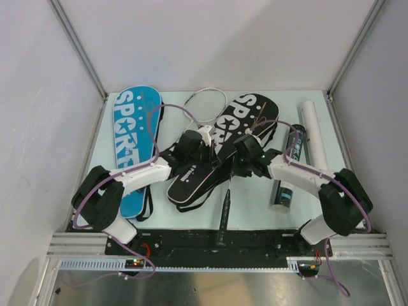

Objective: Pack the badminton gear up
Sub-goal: Place the racket in the racket bag.

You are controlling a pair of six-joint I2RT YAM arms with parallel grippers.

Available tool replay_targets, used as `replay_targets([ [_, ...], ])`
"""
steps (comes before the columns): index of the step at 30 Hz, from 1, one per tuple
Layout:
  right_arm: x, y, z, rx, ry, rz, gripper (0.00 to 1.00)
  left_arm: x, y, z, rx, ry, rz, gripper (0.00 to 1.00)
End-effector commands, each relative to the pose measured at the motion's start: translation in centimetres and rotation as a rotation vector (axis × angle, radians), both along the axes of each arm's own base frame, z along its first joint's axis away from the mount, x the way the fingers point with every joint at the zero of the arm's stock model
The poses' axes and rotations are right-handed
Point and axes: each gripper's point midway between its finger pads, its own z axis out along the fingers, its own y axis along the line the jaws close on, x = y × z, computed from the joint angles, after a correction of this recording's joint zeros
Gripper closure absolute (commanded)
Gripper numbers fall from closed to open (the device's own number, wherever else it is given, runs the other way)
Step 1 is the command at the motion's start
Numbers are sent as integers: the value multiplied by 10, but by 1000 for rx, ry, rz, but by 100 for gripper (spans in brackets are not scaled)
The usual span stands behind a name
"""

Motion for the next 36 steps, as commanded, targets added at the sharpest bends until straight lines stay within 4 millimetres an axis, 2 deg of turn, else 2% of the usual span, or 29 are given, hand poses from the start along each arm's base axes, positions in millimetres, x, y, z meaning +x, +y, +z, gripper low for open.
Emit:
replay_targets([
  [1,65,25,38,93,-219,-55,100,-4,-11,36,-148,-10,3,100],
  [7,107,27,36,148,-302,-169,100,-7,-3,39,-192,17,75,100],
  [11,123,30,39,200,-330,-195,100,-10,2,42,-199,7,83,100],
  [18,140,27,42,252,-353,-260,100,-18,-4,45,-268,51,71,100],
  [25,153,40,50,369,-370,-287,100,-26,-4,57,-339,50,67,100],
  [36,163,63,28,539,-331,-305,100,-31,6,45,-330,55,91,100],
])
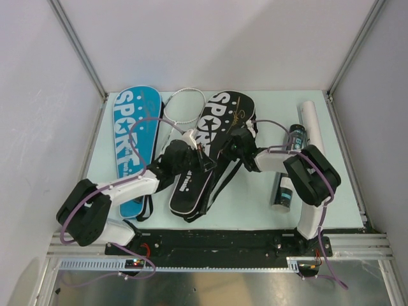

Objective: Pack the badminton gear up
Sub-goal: Place the racket in the racket bag.

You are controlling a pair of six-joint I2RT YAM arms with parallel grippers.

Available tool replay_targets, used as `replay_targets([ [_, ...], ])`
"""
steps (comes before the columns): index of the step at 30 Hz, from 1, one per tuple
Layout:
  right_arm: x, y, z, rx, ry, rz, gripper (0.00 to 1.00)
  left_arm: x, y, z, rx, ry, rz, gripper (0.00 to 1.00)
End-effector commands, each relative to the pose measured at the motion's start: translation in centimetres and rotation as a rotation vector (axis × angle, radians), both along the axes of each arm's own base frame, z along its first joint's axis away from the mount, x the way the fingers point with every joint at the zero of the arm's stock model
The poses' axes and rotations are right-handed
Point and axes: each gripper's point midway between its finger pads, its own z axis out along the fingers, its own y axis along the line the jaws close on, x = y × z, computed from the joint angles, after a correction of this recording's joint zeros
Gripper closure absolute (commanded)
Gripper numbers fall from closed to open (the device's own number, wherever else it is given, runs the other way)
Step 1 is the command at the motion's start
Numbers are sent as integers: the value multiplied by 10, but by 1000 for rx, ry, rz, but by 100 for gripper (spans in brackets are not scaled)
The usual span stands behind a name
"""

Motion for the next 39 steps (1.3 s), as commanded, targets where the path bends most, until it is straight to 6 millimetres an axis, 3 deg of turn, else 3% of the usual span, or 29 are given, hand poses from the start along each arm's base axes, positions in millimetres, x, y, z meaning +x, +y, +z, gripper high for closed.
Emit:
replay_targets([
  [1,38,19,47,213,-162,-73,100,-17,-7,24,-92,-17,-55,100],
  [7,42,17,49,233,-169,-114,100,-21,-2,22,-87,-34,-56,100],
  [9,42,16,47,227,-169,-119,100,-23,-3,19,-73,-48,-83,93],
  [11,43,18,47,228,-172,-114,100,-24,-2,15,-40,-68,-110,79],
  [15,42,20,42,222,-170,-107,100,-22,12,5,92,-116,-121,61],
  [19,42,21,39,228,-162,-112,100,-17,43,-9,322,-158,-56,51],
  [23,42,23,41,240,-166,-118,100,-16,61,-12,474,-211,-31,44],
  [30,44,24,40,254,-167,-122,100,-6,73,-22,649,-252,4,38],
  [39,44,24,32,246,-156,-120,100,15,75,-31,797,-286,-2,41],
])
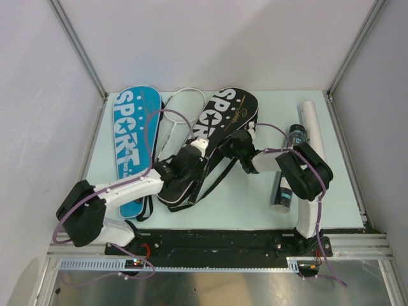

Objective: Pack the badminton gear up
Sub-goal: Place the racket in the racket bag.

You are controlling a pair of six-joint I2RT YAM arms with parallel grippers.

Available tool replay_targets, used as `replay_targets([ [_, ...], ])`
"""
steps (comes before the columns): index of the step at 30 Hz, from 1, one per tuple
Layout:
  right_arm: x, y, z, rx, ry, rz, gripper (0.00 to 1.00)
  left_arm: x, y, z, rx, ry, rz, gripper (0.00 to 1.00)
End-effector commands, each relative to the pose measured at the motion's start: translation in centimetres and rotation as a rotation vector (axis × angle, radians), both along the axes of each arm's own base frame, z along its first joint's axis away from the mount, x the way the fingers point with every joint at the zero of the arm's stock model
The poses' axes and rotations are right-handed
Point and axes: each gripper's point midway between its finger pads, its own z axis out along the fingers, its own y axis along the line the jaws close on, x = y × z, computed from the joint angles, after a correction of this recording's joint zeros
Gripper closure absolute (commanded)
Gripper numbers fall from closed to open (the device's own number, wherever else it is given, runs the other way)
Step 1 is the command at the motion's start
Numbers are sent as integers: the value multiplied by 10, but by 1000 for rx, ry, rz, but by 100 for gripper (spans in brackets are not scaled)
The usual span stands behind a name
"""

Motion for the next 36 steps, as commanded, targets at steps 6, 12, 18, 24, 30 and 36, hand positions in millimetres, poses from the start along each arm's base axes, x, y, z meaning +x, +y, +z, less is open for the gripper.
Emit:
replay_targets([
  [6,19,7,30,50,-114,-26,100,19,-11,-3,94,-28,-45,56],
  [12,20,4,30,34,-121,-29,100,14,-22,-9,64,14,-95,87],
  [18,25,2,34,68,-124,-43,100,3,-31,5,-34,42,-112,100],
  [24,28,3,38,93,-138,-54,100,-21,-59,36,-255,127,-181,100],
  [30,29,7,45,122,-162,-78,100,-25,-64,50,-347,125,-154,100],
  [36,31,9,41,91,-192,-105,100,-29,-67,50,-467,132,-116,100],
])
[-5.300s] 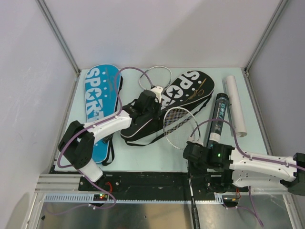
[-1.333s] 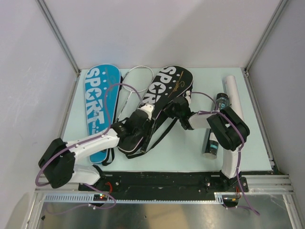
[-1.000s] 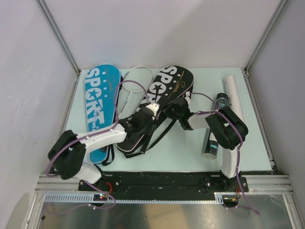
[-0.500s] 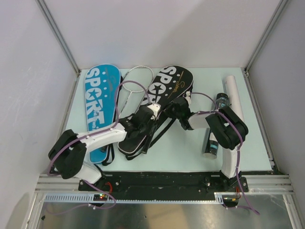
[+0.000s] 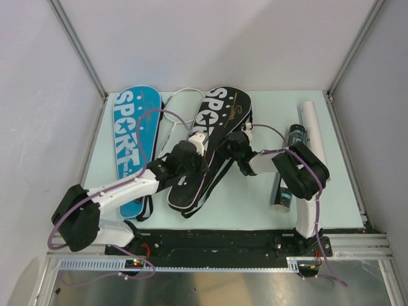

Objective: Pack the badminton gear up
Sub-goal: Place the racket in the racket bag.

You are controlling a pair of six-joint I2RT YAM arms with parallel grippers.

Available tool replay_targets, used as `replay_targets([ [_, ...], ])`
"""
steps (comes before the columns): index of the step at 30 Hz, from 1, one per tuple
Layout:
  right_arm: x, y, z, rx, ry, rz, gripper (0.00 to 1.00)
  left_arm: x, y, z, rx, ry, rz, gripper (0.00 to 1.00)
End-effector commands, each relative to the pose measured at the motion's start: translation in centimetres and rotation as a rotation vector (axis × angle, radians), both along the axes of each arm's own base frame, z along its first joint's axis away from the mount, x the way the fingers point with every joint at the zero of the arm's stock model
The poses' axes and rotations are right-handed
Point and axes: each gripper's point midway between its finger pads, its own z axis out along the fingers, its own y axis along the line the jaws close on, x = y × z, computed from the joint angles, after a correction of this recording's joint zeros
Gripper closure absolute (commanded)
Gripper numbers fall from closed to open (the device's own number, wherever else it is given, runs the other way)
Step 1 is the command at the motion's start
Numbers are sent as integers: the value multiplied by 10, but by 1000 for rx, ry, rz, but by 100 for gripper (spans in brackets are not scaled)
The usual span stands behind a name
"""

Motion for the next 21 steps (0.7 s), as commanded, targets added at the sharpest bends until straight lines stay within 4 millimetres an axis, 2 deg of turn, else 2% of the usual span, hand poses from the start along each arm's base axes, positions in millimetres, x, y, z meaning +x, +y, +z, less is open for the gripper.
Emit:
replay_targets([
  [1,29,0,40,67,-167,-107,100,-18,-19,17,-185,46,-24,100],
  [8,25,12,36,30,-221,-83,100,-20,-18,5,-243,76,3,100],
  [12,23,13,25,8,-210,-97,100,-23,-19,-1,-251,88,-11,100],
  [17,25,11,19,-10,-224,-142,100,-29,-32,11,-325,87,-83,100],
  [21,26,11,18,-25,-236,-183,100,-29,-40,12,-340,100,-105,100],
])
